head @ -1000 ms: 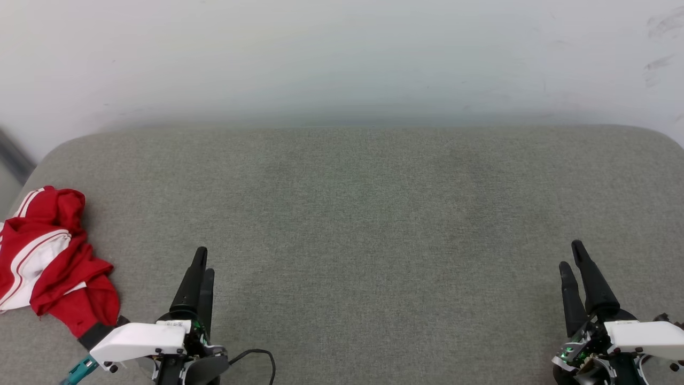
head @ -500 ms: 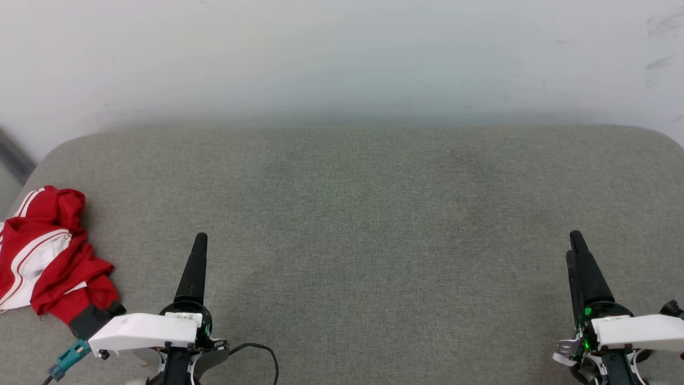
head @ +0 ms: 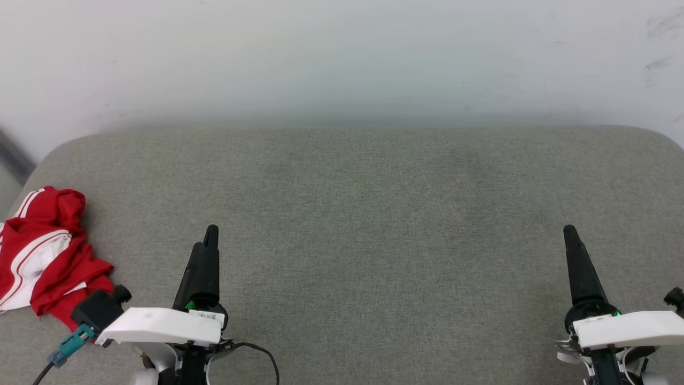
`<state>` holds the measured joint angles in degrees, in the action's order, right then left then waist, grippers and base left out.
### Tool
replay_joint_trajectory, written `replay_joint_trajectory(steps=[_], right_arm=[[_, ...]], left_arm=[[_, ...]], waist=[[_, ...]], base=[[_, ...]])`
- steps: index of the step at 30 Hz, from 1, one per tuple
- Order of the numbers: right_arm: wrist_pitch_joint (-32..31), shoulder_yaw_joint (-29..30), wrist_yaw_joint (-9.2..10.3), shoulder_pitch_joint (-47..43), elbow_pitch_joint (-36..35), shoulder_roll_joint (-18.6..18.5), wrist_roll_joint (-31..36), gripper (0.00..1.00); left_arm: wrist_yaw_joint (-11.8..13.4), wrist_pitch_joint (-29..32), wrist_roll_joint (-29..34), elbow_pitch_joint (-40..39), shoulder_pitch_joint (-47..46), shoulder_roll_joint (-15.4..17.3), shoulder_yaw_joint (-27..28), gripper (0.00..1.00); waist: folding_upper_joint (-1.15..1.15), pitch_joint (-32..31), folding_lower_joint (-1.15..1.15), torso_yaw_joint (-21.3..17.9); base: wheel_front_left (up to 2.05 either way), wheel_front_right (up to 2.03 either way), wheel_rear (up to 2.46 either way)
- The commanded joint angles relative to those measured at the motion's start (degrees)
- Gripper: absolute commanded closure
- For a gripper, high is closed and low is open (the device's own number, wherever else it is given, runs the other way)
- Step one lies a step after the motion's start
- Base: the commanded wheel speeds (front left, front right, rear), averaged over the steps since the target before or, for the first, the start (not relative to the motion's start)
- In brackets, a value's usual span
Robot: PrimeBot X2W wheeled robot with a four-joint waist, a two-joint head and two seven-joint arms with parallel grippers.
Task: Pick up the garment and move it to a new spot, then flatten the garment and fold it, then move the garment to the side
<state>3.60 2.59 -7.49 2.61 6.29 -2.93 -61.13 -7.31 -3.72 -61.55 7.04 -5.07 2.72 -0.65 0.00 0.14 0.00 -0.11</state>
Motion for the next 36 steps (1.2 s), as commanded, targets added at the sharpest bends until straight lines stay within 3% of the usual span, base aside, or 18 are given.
replay_joint_trajectory(steps=[1, 17, 36], right_arm=[[0.67, -0.17, 0.0, 0.35, -1.15, -0.01, 2.1, 0.0], [-0.47, 0.5, 0.0, -0.37, -3.75, 0.01, 23.61, 0.0], [-3.01, 1.75, 0.0, -1.84, -5.83, 0.03, 38.97, 0.0]], left_arm=[[-0.13, -0.5, 2.21, -1.1, -1.22, 0.15, -0.21, 0.0], [-0.17, -3.37, 20.34, -1.05, -0.92, 0.77, -1.89, 0.0], [-0.2, -6.23, 35.89, 0.6, 0.13, 2.84, -3.37, 0.0]], waist=[[0.0, 0.01, 0.0, -0.02], [0.0, 0.03, 0.0, 0.36], [0.0, -0.55, 0.0, 0.44]], base=[[0.0, 0.0, 0.0], [0.0, 0.0, 0.0], [0.0, 0.0, 0.0]])
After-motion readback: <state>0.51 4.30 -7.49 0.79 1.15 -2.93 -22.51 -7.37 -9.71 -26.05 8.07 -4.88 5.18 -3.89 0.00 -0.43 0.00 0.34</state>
